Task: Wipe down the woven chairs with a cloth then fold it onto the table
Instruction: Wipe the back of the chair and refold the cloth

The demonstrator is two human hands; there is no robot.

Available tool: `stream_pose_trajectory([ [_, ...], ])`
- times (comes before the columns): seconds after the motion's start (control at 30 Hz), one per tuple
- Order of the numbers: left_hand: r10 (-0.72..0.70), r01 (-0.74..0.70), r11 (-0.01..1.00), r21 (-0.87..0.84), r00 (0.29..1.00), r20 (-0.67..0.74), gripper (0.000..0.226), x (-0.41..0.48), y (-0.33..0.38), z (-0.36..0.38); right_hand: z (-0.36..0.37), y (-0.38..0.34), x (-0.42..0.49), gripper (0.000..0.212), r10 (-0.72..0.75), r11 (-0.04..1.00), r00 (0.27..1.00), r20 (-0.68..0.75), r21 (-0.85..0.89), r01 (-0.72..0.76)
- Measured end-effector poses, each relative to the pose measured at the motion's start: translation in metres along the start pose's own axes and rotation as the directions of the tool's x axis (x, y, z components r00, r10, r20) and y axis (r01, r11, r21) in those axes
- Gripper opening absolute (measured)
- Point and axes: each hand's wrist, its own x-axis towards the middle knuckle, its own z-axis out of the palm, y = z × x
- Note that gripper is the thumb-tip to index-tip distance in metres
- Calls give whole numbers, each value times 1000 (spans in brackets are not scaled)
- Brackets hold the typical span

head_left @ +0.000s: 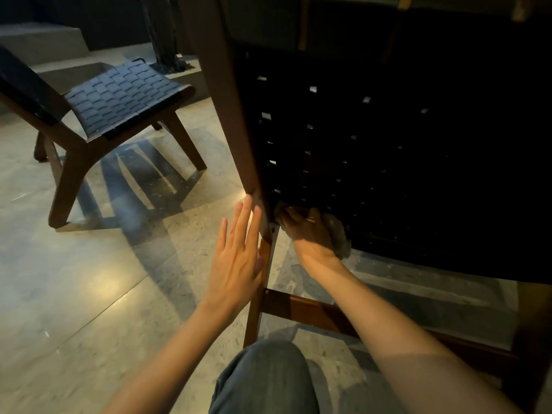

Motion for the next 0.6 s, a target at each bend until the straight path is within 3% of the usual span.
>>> stream_pose_trajectory([
  [0.1,-1,2,1000,20,1000,-27,70,-4,15,-7,0,1,-10,50,56,996,998,2,74,-56],
  [0.23,60,-60,995,78,998,0,59,5,37,-12,3,24,-42,43,-3,981,991,132,191,-22],
  [0.3,76,-83,991,104,995,71,56,12,50,-11,3,35,-52,40,105,945,994,40,306,-113],
  [0.33,74,-89,989,120,989,127,53,15,59,-9,1,40,-56,40,141,968,989,-48,218,-128],
  [0.4,66,-101,984,144,971,230,47,19,76,-2,-8,51,-66,47,183,978,983,-5,101,-182],
  [0.5,40,-95,982,160,946,321,42,26,105,10,9,82,-85,51,264,955,964,-34,147,-256],
  [0.6,83,-129,986,105,929,361,54,33,133,24,36,115,-101,57,197,980,980,21,25,-198],
])
